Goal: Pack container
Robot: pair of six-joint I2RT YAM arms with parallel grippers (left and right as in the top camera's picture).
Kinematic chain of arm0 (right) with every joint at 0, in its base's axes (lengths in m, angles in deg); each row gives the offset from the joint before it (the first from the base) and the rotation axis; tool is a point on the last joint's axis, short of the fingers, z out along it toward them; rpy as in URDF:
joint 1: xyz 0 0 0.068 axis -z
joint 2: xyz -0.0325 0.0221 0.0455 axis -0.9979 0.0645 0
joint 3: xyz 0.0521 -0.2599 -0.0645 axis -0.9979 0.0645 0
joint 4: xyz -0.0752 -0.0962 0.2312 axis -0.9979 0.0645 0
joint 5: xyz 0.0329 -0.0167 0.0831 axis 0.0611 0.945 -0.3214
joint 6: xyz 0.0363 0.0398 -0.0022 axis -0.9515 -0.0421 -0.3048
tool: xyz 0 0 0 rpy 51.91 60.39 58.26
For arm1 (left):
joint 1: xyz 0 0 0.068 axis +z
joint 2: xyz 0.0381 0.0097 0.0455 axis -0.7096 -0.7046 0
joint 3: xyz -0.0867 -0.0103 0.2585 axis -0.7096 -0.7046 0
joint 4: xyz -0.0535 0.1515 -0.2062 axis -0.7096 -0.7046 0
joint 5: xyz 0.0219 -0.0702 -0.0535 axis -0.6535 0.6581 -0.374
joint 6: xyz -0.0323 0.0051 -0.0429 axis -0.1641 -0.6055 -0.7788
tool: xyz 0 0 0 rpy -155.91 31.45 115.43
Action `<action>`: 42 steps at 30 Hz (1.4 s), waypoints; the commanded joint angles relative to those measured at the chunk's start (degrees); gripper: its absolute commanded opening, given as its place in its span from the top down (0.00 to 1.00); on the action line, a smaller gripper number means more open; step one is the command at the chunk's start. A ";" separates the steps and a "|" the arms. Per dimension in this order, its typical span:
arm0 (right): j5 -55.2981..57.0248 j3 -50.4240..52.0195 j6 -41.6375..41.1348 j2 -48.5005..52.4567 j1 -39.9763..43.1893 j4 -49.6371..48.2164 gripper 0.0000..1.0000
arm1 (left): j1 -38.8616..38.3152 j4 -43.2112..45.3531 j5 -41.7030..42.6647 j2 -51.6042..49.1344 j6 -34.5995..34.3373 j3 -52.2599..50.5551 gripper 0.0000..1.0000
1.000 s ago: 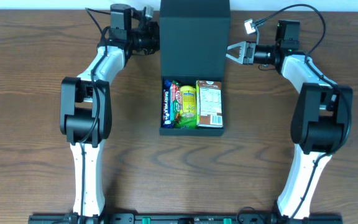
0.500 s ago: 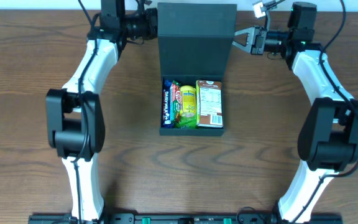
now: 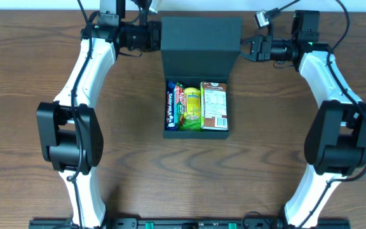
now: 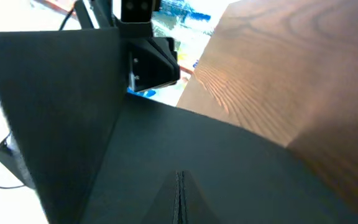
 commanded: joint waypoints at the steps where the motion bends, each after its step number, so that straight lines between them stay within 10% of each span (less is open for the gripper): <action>1: 3.34 -0.79 0.00 -1.49 -0.55 3.15 0.98 | -0.02 -2.54 -0.90 2.58 5.55 0.76 0.95; 18: 9.22 -0.79 -0.04 -1.49 -0.48 9.70 0.99 | -0.02 -20.68 -15.06 7.30 19.34 0.76 0.95; 25: 42.40 -0.79 -2.25 -1.75 -1.55 23.32 0.98 | -0.02 -27.52 -25.81 8.48 19.06 0.76 0.94; 42: 71.60 1.99 -1.25 -29.77 -11.82 44.15 0.98 | -10.12 -37.18 -25.62 8.46 38.10 -0.52 0.94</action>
